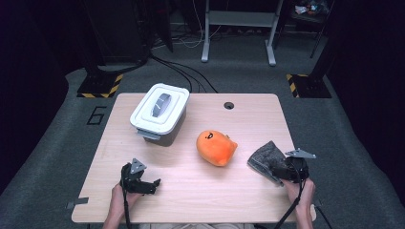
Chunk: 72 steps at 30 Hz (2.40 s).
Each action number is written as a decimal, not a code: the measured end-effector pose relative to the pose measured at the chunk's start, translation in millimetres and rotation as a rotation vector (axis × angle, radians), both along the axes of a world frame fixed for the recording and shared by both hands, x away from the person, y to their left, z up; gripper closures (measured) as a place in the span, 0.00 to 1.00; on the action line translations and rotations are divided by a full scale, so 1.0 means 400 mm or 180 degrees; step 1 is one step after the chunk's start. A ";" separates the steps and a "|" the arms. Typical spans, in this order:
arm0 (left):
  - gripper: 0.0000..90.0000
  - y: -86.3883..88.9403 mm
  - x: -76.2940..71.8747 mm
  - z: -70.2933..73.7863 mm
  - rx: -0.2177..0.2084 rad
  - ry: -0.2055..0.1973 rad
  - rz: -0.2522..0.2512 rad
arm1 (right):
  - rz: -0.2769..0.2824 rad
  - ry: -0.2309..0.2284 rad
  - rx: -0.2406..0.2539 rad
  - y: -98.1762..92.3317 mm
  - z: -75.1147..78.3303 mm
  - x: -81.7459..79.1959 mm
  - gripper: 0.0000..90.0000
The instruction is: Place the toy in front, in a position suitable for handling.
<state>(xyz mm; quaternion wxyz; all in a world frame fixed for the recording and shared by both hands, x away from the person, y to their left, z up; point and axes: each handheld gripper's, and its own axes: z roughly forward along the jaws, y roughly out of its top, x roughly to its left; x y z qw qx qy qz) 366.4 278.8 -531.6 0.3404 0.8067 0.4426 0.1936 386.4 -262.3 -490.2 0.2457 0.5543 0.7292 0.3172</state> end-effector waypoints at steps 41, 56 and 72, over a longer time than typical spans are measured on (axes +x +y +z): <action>0.07 -0.289 0.098 0.148 -0.0421 -0.0180 -0.0876 | 0.0985 -0.0080 0.0280 0.190 0.066 0.083 0.23; 0.16 -0.360 0.180 0.170 -0.0381 -0.0120 -0.0954 | 0.1238 -0.0005 0.0462 0.244 0.078 0.157 0.30; 0.43 -0.394 0.207 0.134 -0.0363 -0.0062 -0.1015 | 0.1430 0.0217 0.0508 0.280 0.053 0.187 0.69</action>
